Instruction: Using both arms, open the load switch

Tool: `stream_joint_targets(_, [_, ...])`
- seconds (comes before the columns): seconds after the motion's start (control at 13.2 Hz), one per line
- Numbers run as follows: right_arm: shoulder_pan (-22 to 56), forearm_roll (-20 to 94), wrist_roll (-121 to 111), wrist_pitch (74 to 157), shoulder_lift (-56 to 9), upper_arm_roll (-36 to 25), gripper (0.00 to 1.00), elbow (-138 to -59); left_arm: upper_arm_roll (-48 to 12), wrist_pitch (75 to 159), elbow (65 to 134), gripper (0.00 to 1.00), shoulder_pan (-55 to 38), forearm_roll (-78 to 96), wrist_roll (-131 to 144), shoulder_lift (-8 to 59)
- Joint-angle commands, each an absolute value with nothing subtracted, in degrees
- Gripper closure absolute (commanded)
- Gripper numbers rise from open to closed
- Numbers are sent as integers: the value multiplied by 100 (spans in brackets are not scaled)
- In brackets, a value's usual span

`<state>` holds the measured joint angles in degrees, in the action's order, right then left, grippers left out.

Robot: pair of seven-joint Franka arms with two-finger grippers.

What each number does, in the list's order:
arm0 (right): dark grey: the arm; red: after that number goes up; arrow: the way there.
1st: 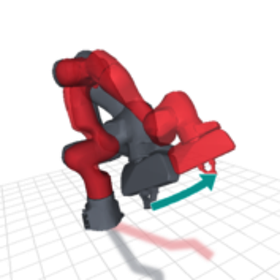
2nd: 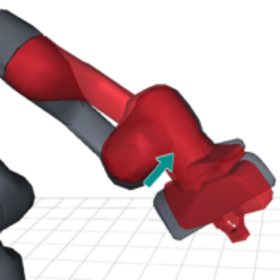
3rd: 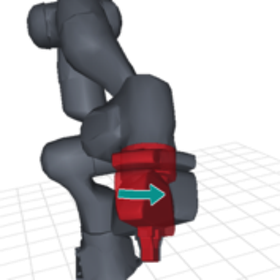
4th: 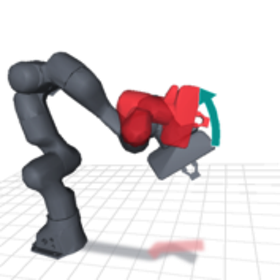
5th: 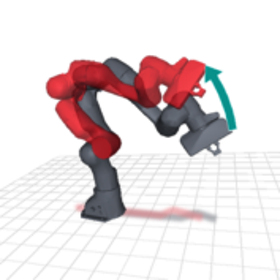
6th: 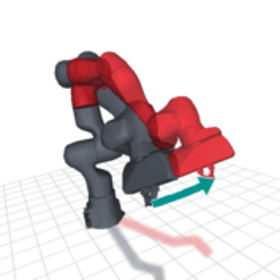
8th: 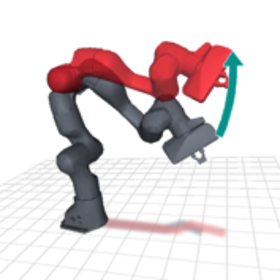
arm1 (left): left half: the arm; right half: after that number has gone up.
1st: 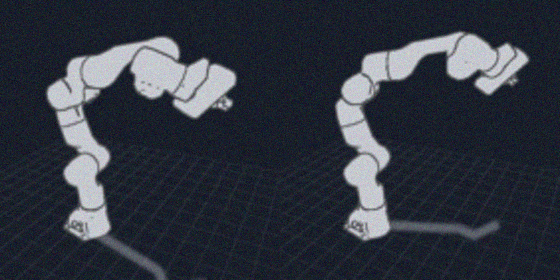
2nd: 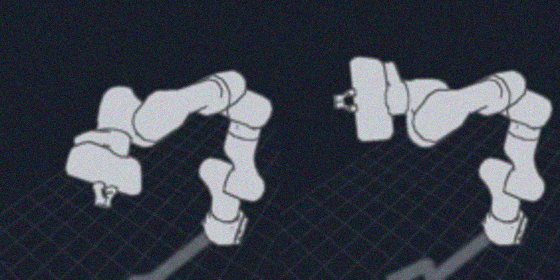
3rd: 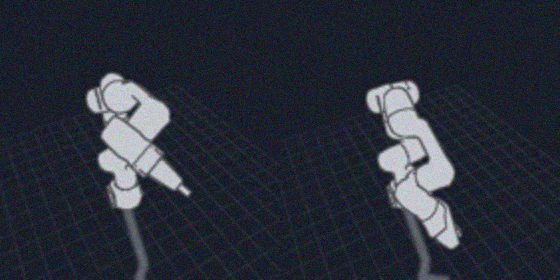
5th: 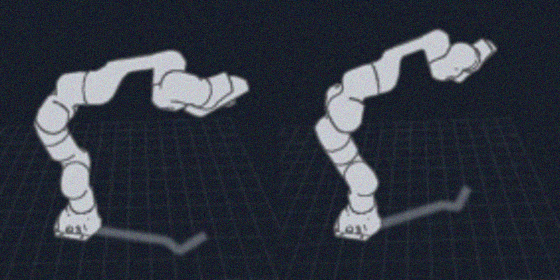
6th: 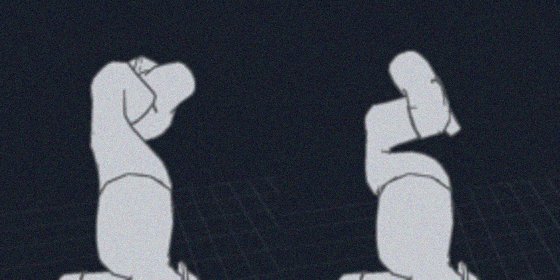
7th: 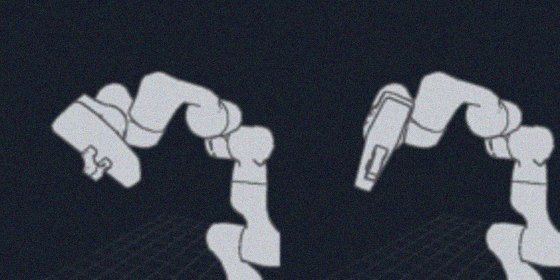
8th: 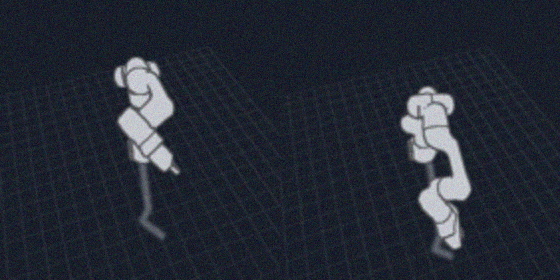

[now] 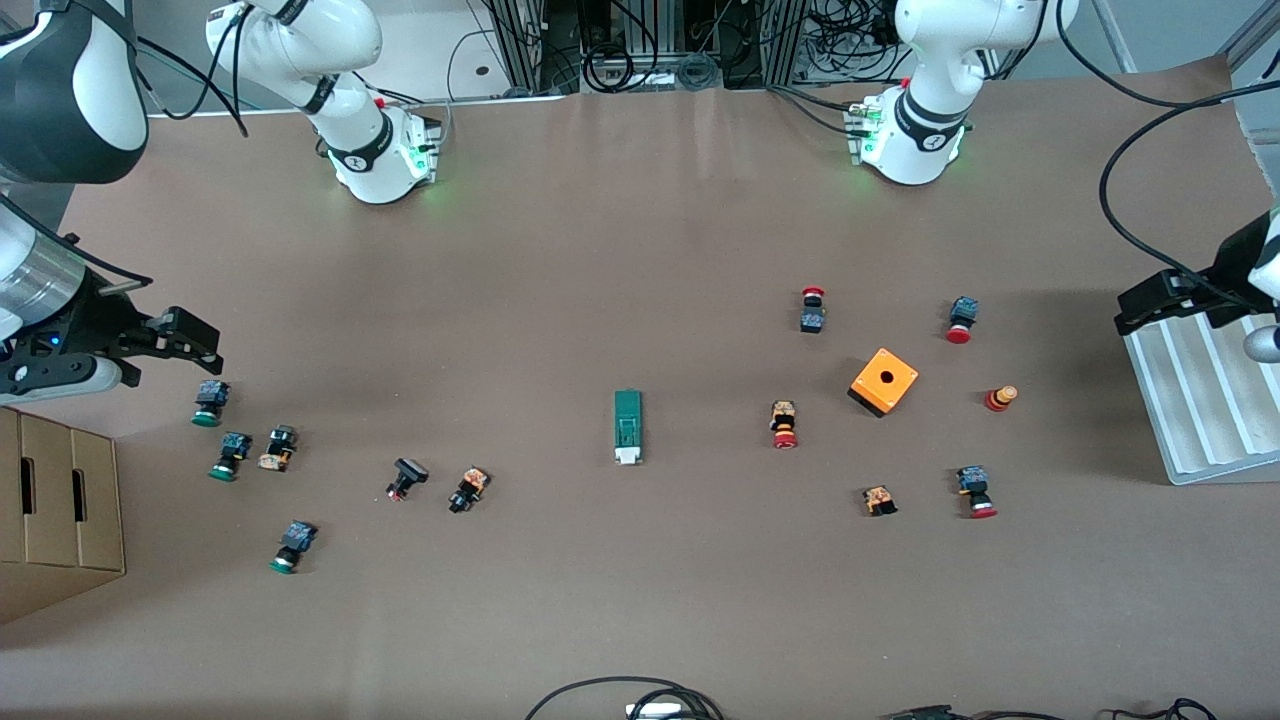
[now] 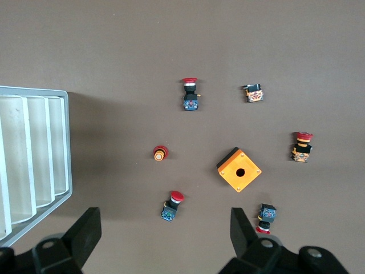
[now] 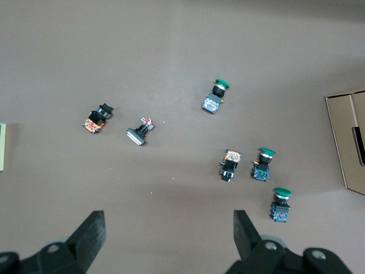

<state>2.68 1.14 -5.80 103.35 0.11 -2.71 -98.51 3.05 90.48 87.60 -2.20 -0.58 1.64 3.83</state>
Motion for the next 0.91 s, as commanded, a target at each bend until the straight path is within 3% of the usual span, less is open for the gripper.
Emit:
stream_joint_targets(0.0, [281, 123, -598, 10441, -9, -281, 0, -9791, 115, 9044, 8684, 0, -290, -132, 88, 395])
stream_joint_targets(0.46, [281, 123, -598, 10450, -26, -281, 0, -9791, -596, 9114, 8666, 0, -290, -123, 97, 457])
stream_joint_targets(0.84, [290, 176, -589, 10441, -26, -281, 0, -9791, -1133, 9895, 8710, 0, -299, -140, 377, 623])
